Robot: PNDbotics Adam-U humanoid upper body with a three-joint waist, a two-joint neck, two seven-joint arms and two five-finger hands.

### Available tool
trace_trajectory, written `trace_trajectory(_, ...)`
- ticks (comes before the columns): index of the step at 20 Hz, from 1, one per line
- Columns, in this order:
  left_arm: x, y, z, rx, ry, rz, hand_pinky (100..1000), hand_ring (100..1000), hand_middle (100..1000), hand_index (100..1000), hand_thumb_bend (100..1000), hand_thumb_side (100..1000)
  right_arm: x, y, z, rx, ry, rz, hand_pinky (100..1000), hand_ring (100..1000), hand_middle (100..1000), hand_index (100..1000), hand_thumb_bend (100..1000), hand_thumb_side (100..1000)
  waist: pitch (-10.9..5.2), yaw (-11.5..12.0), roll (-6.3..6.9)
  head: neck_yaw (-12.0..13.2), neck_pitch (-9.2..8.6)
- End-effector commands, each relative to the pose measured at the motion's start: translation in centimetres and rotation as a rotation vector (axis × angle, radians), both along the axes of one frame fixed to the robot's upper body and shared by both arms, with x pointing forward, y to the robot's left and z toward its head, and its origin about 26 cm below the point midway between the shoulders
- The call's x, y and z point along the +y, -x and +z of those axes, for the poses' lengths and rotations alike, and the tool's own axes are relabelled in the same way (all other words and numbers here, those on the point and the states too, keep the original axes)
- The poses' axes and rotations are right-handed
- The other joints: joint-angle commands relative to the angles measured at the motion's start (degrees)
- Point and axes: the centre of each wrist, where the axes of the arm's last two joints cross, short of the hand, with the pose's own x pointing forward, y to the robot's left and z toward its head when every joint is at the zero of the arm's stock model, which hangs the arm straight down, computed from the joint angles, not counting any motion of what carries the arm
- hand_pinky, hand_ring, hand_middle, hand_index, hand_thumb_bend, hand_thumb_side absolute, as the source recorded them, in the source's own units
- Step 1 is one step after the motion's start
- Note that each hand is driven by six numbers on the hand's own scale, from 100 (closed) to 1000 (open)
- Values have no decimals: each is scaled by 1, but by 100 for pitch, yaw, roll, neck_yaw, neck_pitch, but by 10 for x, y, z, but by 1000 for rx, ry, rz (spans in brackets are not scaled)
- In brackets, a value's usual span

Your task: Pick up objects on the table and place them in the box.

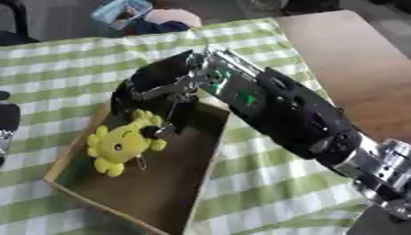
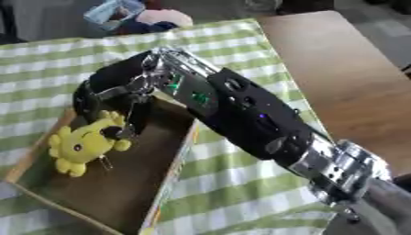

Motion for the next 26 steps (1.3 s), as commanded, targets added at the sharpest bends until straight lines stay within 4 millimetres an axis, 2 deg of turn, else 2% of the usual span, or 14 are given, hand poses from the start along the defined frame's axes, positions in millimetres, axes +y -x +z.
trace_trajectory(1, 0, 0, 7, -23, -17, -13, 821, 646, 666, 852, 498, 690, -6, -8, 1, -38, 193, 96, 889, 816, 838, 679, 110, 188, -105, 6, 13, -21, 7)
trace_trajectory(4, 0, 0, 7, -24, -14, -13, 821, 646, 666, 852, 497, 689, -12, -16, -8, -57, 216, 63, 893, 823, 842, 746, 169, 205, -101, 13, 9, -20, -20)
trace_trajectory(7, -1, 0, 7, -24, -15, -17, 821, 646, 667, 853, 497, 690, -16, -21, -13, -94, 245, 52, 905, 841, 859, 908, 332, 262, -98, -3, 7, -18, -19)
trace_trajectory(8, -1, 0, 7, -24, -16, -18, 821, 646, 667, 853, 497, 690, -17, -22, -14, -107, 260, 50, 905, 841, 859, 908, 332, 262, -97, -3, 5, -25, -23)
trace_trajectory(9, -1, 0, 7, -25, -15, -17, 821, 646, 666, 852, 496, 690, -19, -23, -15, -121, 274, 47, 910, 849, 870, 958, 391, 283, -98, -3, 6, -17, -29)
trace_trajectory(12, 0, 0, 7, -24, -14, -11, 821, 646, 667, 853, 496, 689, -25, -25, -11, -163, 283, 41, 915, 856, 883, 997, 440, 311, -100, -22, 7, 3, -21)
trace_trajectory(15, 1, 0, 7, -25, -13, -8, 821, 646, 667, 852, 495, 689, -31, -24, 1, -210, 256, 34, 917, 858, 886, 1000, 454, 324, -108, -35, -1, 30, -34)
trace_trajectory(19, 4, 0, 5, -21, -15, 7, 821, 645, 667, 852, 495, 689, -44, -15, 26, -278, 173, 26, 920, 860, 889, 1000, 462, 333, -119, -82, -13, 92, -7)
trace_trajectory(26, 9, 0, 1, -15, -6, 42, 822, 644, 665, 852, 493, 688, -67, 23, 74, -368, -20, 24, 914, 850, 881, 994, 448, 339, -121, -133, -28, 345, -13)
